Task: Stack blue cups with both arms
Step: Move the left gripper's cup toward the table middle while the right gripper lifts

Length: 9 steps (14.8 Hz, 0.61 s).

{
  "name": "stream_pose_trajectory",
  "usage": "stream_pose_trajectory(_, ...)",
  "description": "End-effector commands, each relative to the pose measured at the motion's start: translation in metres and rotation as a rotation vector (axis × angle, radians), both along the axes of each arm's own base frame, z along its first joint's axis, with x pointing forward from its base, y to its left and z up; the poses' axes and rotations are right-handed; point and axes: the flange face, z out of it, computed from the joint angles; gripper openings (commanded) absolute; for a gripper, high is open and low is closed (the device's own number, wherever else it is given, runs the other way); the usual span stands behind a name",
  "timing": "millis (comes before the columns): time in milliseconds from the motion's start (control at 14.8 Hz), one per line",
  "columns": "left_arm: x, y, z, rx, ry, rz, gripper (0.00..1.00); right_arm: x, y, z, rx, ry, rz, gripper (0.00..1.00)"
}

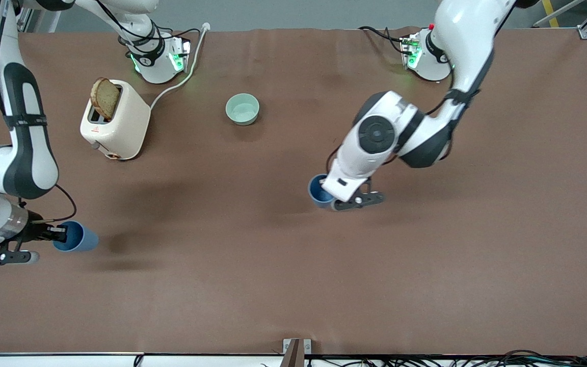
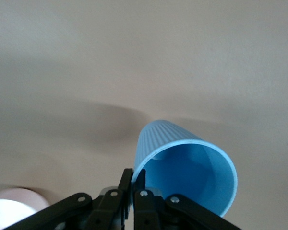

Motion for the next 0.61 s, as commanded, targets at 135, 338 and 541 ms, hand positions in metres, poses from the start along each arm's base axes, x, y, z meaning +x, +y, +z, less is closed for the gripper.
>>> stream_pose_trajectory(135,0.008,-0.031,-0.037,-0.035,0.002,0.095,0.01,0.002,0.047,0.060,0.137,-0.002,-0.051,0.01)
stream_pose_trajectory(338,0.002,-0.043,-0.051,-0.050,0.001,0.111,0.12,0.000,0.105,0.084,0.162,-0.001,-0.133,0.01)
stream_pose_trajectory(541,0.006,-0.040,-0.039,-0.056,-0.016,0.118,0.93,-0.008,0.198,0.090,0.171,0.027,-0.235,0.01)
